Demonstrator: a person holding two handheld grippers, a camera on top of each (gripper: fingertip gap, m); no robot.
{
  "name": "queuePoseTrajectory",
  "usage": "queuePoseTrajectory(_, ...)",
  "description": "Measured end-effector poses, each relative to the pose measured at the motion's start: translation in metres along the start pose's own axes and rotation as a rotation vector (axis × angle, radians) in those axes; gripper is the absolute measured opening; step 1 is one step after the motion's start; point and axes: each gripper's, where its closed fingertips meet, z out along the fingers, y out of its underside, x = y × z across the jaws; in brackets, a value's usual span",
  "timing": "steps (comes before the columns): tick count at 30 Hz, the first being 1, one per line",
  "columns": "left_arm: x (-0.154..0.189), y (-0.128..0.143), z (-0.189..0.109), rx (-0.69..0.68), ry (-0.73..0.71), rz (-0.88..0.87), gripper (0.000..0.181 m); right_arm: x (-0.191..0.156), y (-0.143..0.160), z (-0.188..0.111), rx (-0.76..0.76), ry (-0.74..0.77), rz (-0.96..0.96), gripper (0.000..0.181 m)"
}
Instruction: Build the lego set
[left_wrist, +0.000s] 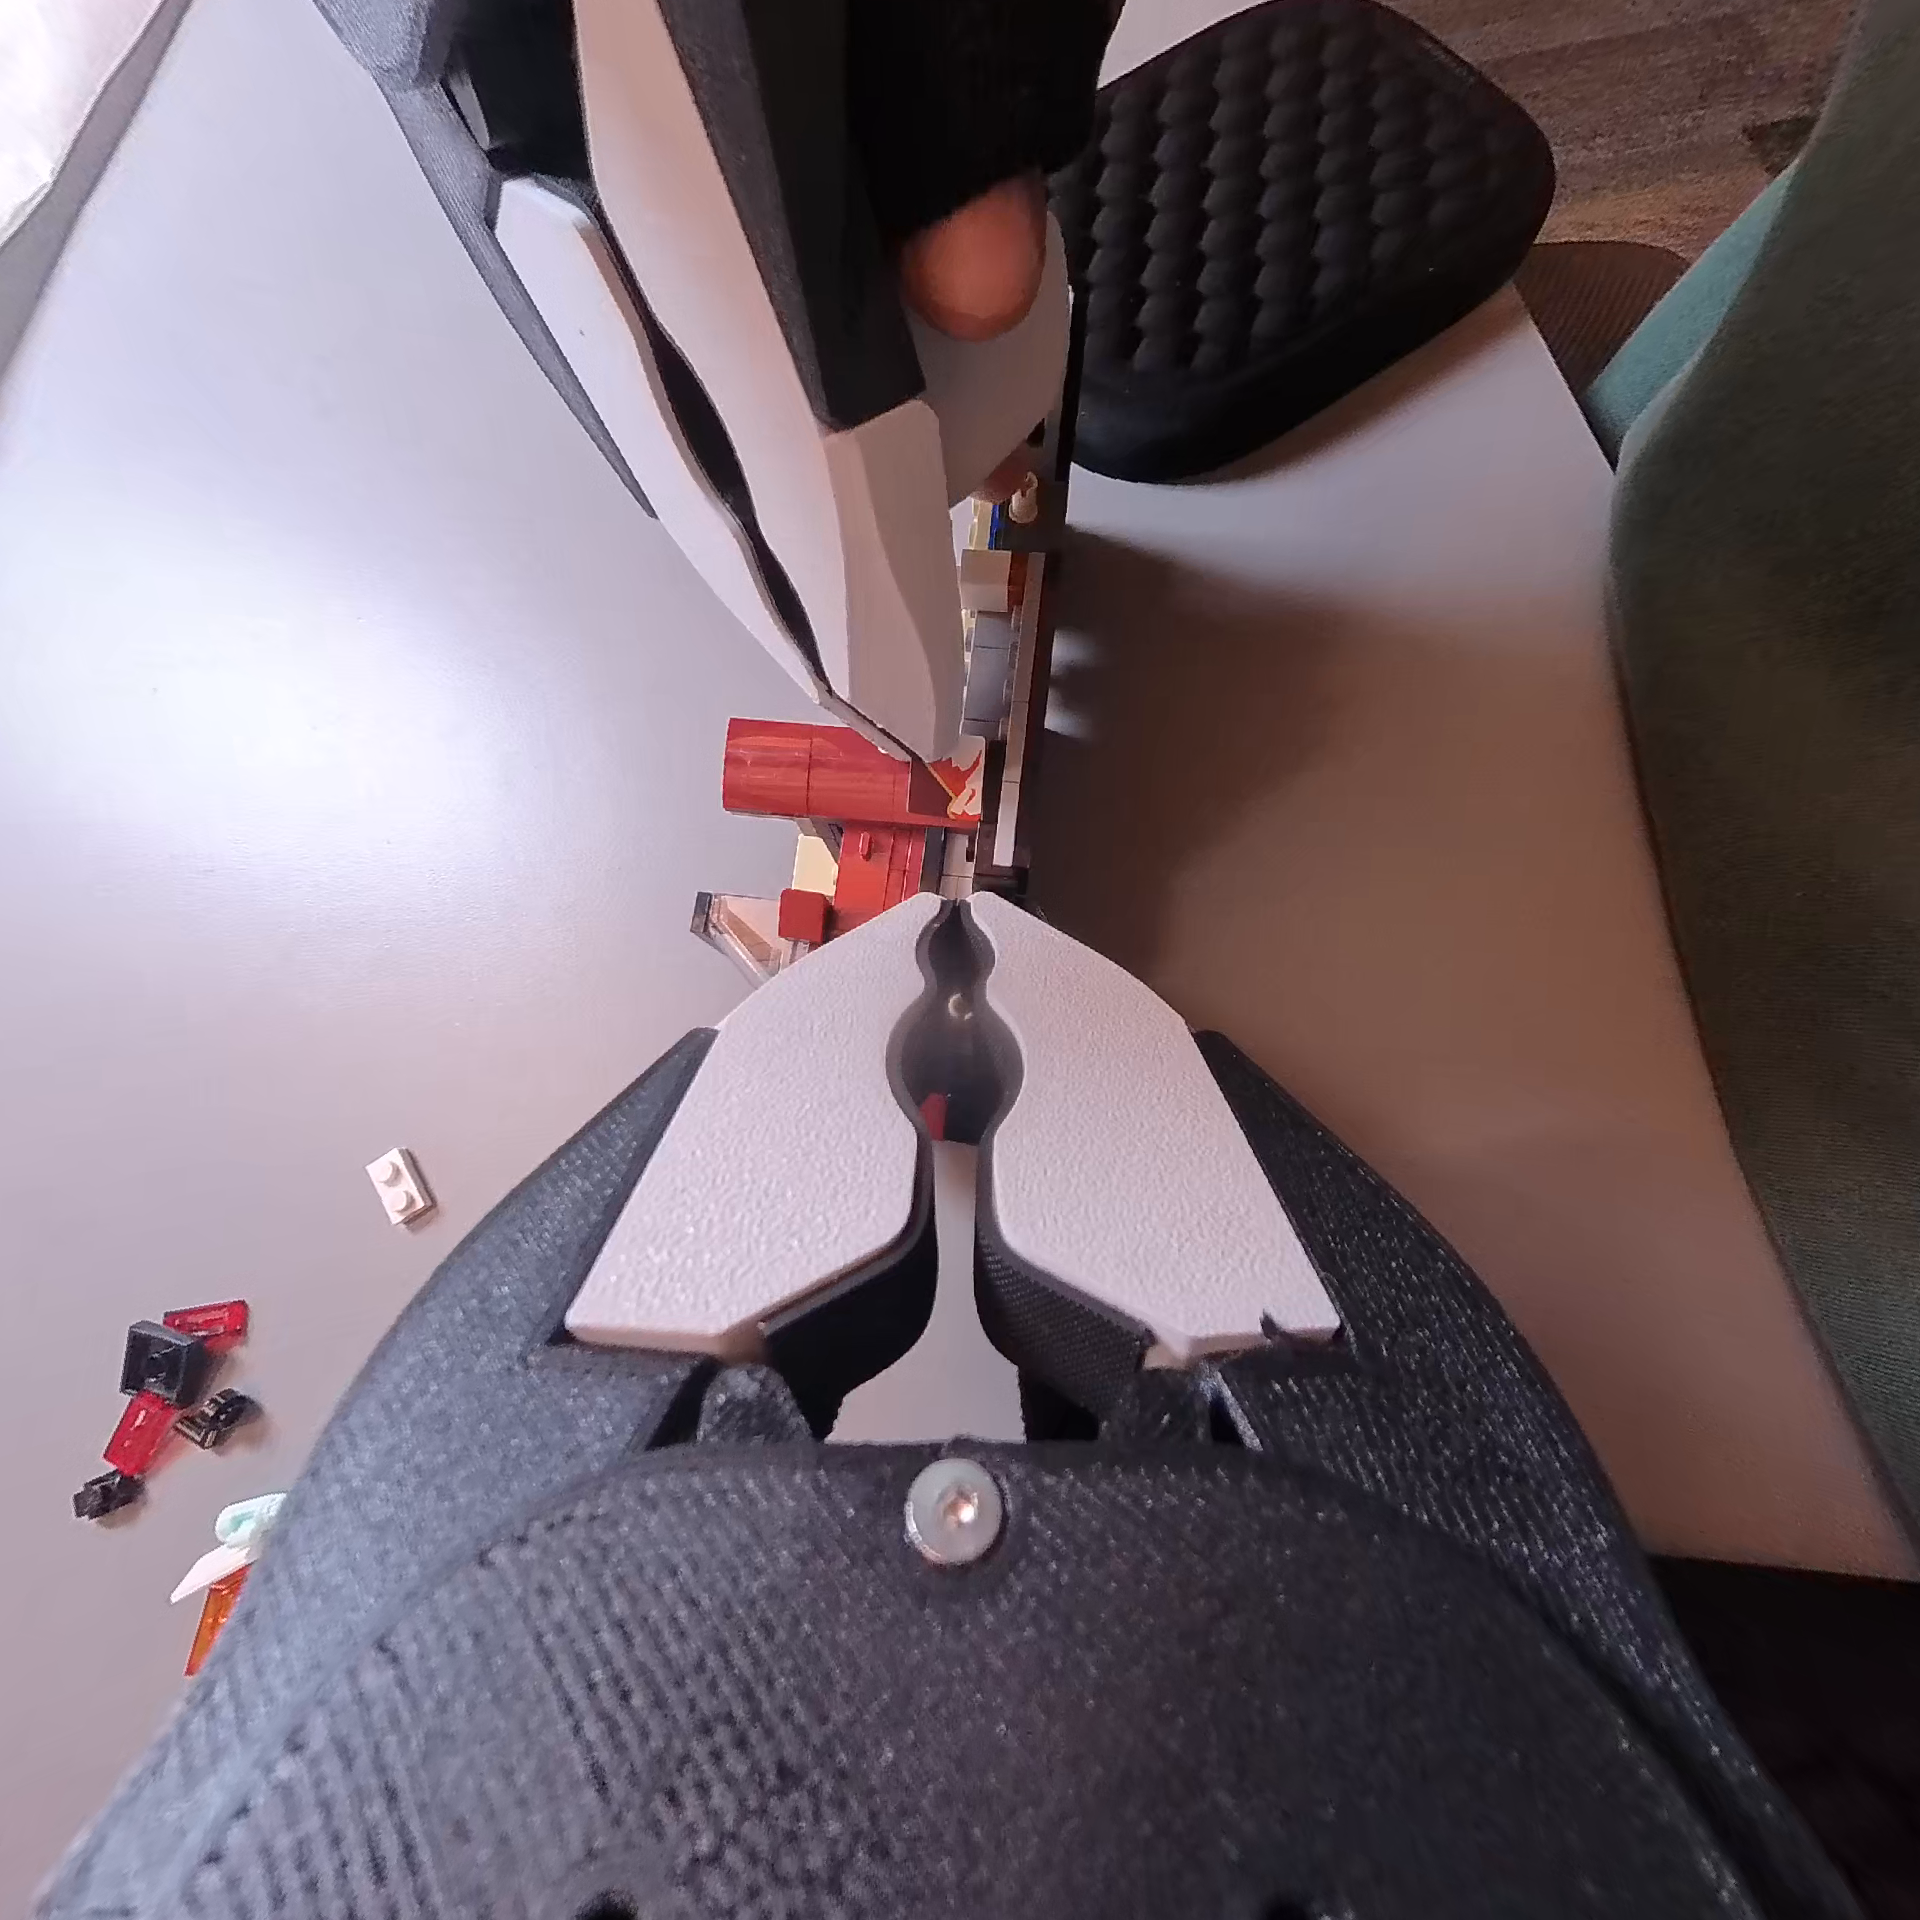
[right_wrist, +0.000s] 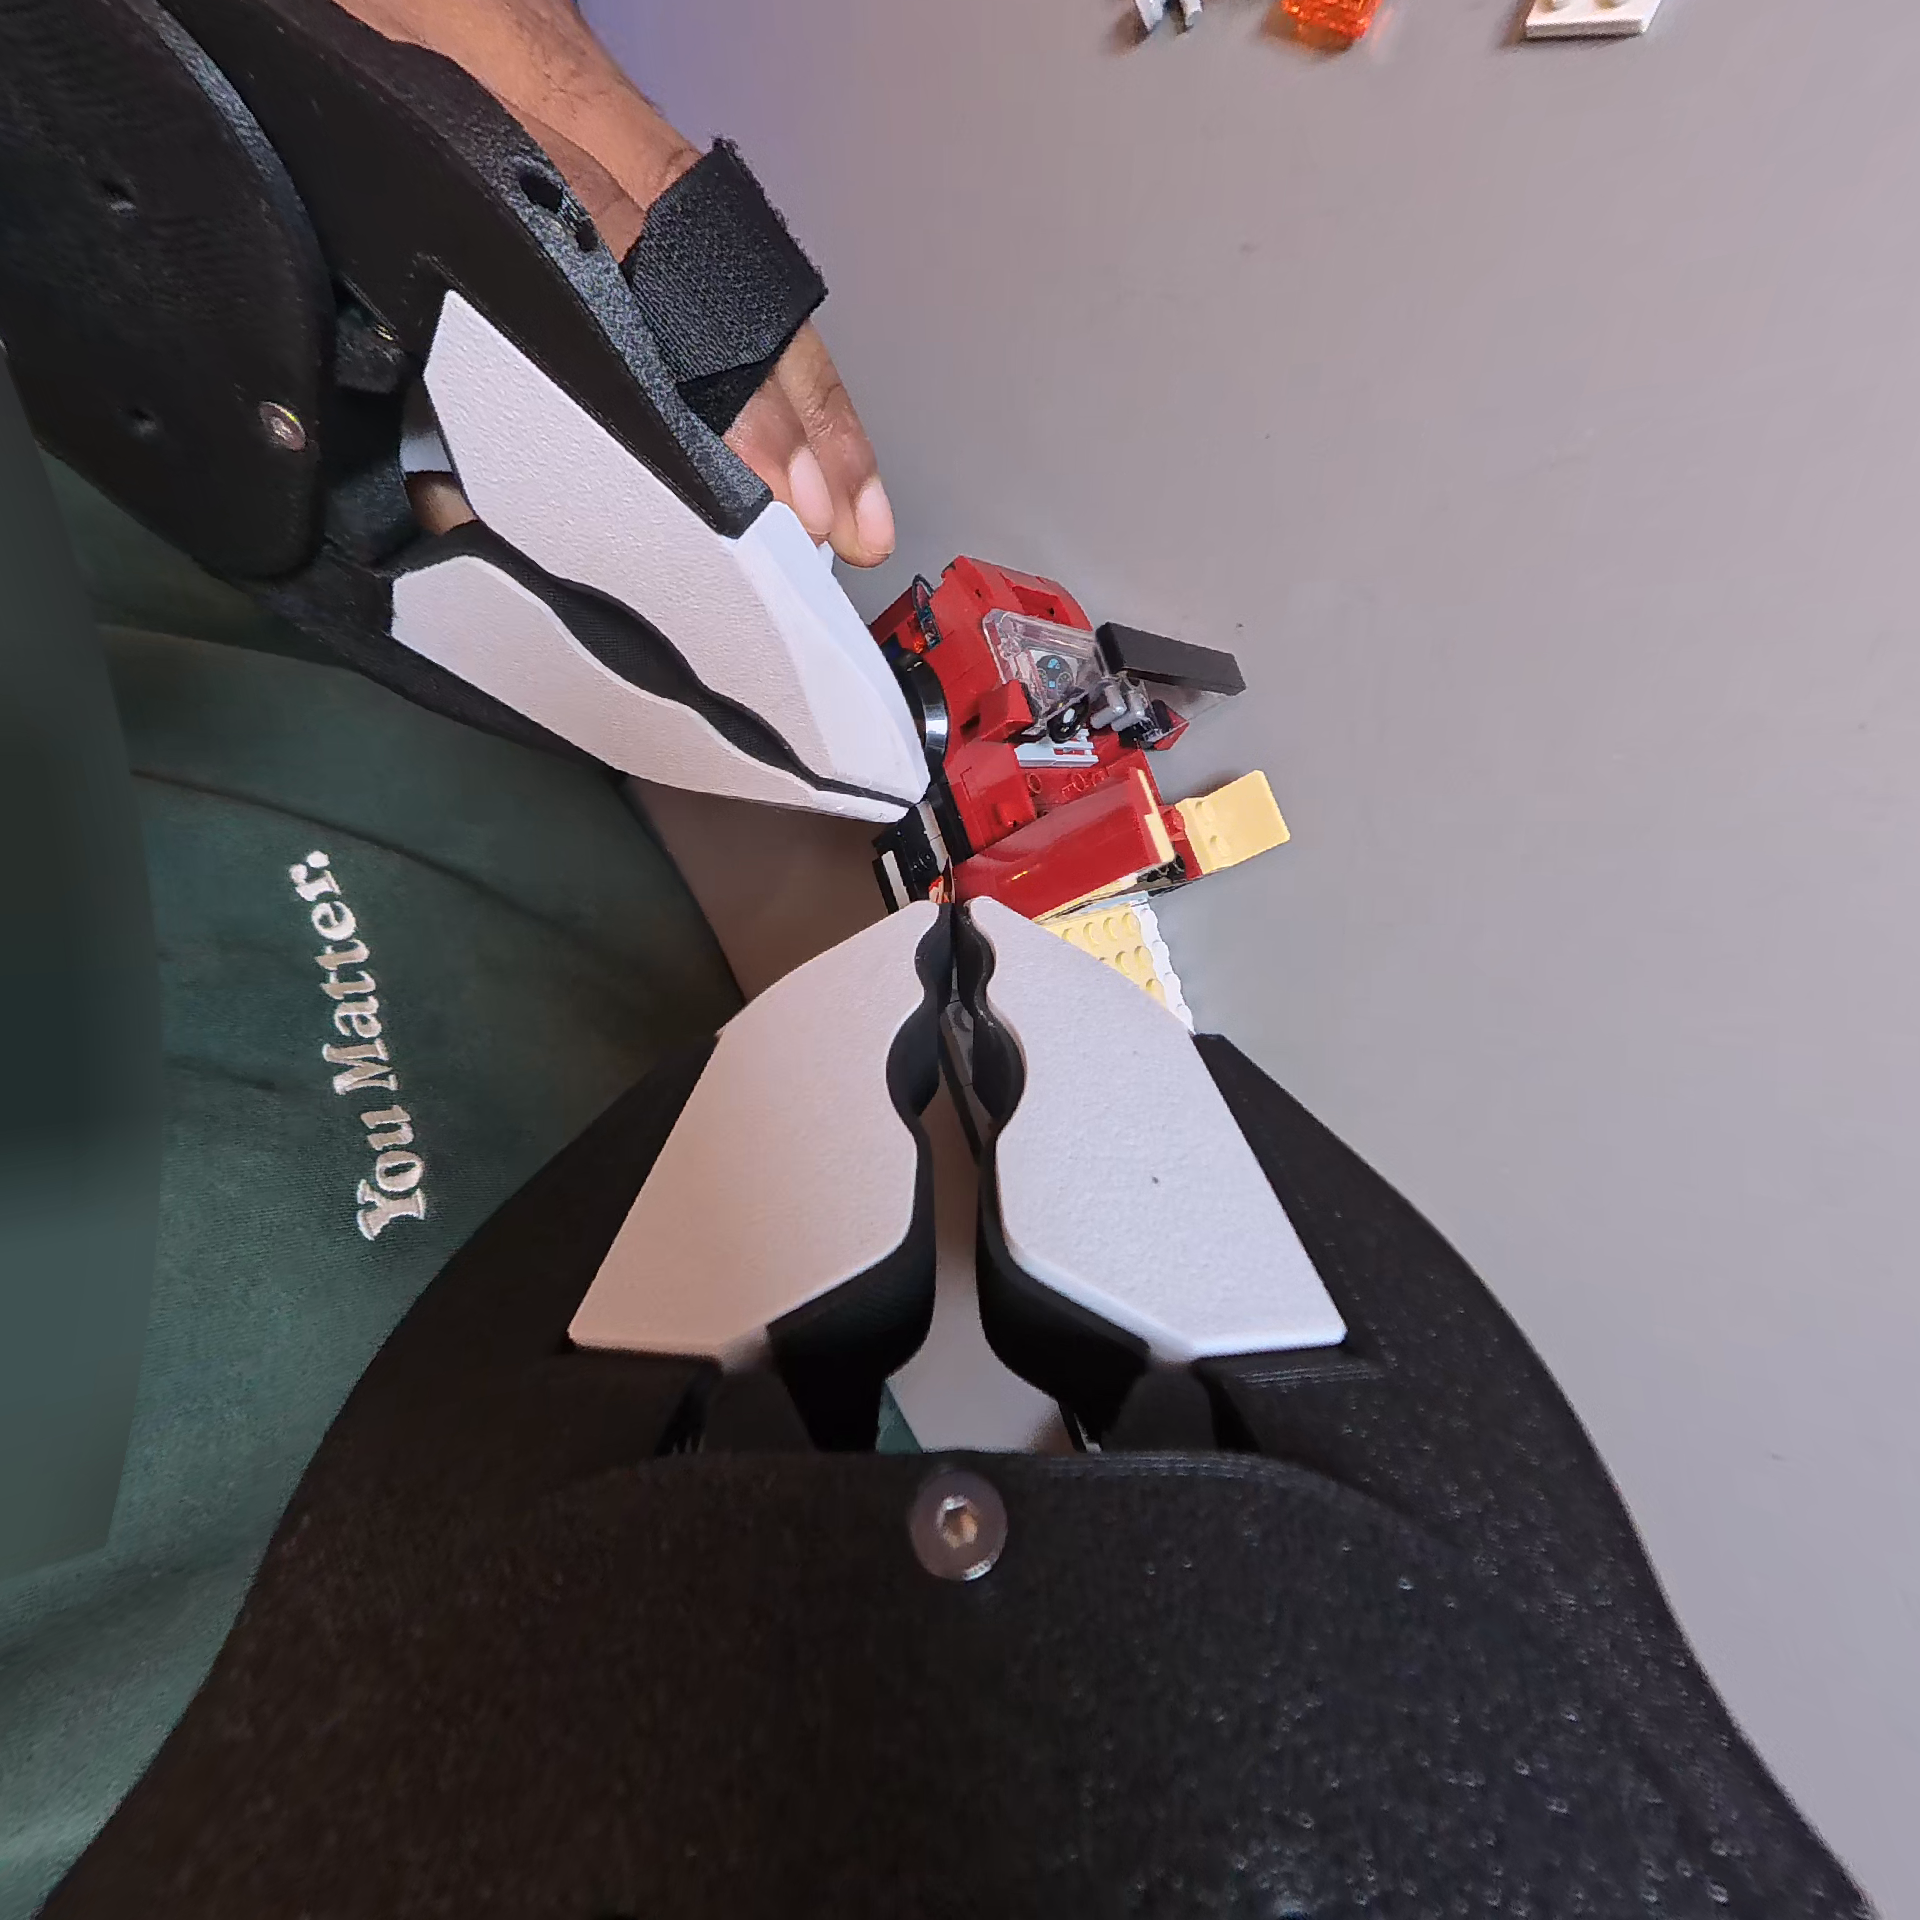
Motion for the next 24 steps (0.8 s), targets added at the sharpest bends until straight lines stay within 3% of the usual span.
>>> queuePoseTrajectory(11,0.0001,0.0001,0.0001,0.006,0.006,-0.003,0.0,0.0011,-0.0003,-0.0001,0.033,0.143,-0.134,0.0)
queuePoseTrajectory(24,0.0001,0.0,0.0003,0.006,0.003,-0.001,0.0,0.0035,-0.002,-0.0008,0.136,0.427,-0.384,0.001)
